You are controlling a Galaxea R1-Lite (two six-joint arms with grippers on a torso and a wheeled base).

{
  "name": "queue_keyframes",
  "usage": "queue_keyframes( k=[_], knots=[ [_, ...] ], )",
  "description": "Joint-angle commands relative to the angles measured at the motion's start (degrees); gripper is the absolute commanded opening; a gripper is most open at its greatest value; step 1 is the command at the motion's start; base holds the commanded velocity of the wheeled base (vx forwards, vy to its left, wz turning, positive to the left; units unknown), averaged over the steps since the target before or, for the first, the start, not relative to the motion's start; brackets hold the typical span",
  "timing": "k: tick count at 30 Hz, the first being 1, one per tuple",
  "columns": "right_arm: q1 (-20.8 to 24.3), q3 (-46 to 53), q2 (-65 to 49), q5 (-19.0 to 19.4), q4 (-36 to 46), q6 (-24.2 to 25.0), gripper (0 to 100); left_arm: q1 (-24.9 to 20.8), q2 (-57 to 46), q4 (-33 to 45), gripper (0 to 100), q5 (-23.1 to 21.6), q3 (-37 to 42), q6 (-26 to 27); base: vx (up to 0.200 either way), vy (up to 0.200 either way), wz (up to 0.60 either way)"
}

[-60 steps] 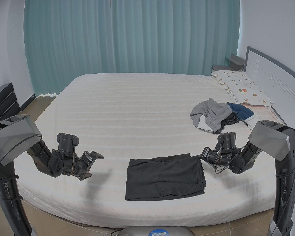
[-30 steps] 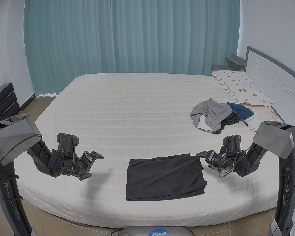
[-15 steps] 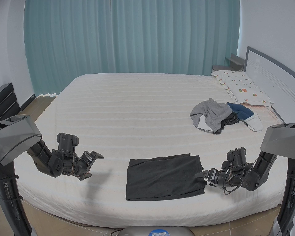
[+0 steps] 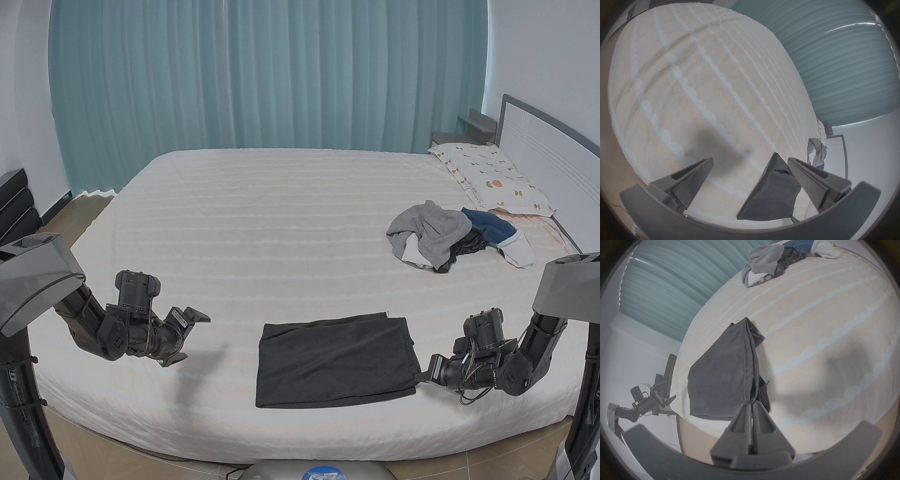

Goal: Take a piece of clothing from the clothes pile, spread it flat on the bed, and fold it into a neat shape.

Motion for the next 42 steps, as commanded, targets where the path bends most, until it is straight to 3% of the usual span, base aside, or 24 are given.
queue_keyframes(
  k=[1,7,21,22,32,38,42],
  knots=[
    [-0.8,1.4,-0.6,0.1,0.0,-0.9,0,0.1,0.0,0.0,100,0.0,0.0,0.0,0.0,0.0,0.0],
    [-2.8,2.0,-0.5,0.1,0.0,-2.9,0,0.0,0.0,0.0,100,0.0,0.0,0.0,0.0,0.0,0.0],
    [-2.2,1.9,0.1,0.3,0.0,-3.0,0,0.1,0.0,0.0,100,0.1,0.0,0.0,0.0,0.0,0.0],
    [-2.3,1.7,1.1,0.4,0.0,-3.0,100,0.0,0.0,0.0,100,0.1,0.0,0.0,0.0,0.0,0.0],
    [-3.6,-0.2,0.5,0.9,-3.5,-0.6,100,-0.7,-0.1,0.0,100,1.4,-0.3,0.2,0.0,0.0,0.0],
    [-3.2,-2.3,2.1,1.0,-6.2,6.1,100,-7.9,0.3,0.0,100,4.6,-1.9,0.2,0.0,0.0,0.0],
    [-3.2,-2.0,3.2,1.9,-8.0,9.0,100,-10.8,4.4,0.1,100,6.1,-8.9,0.6,0.0,0.0,0.0]
  ],
)
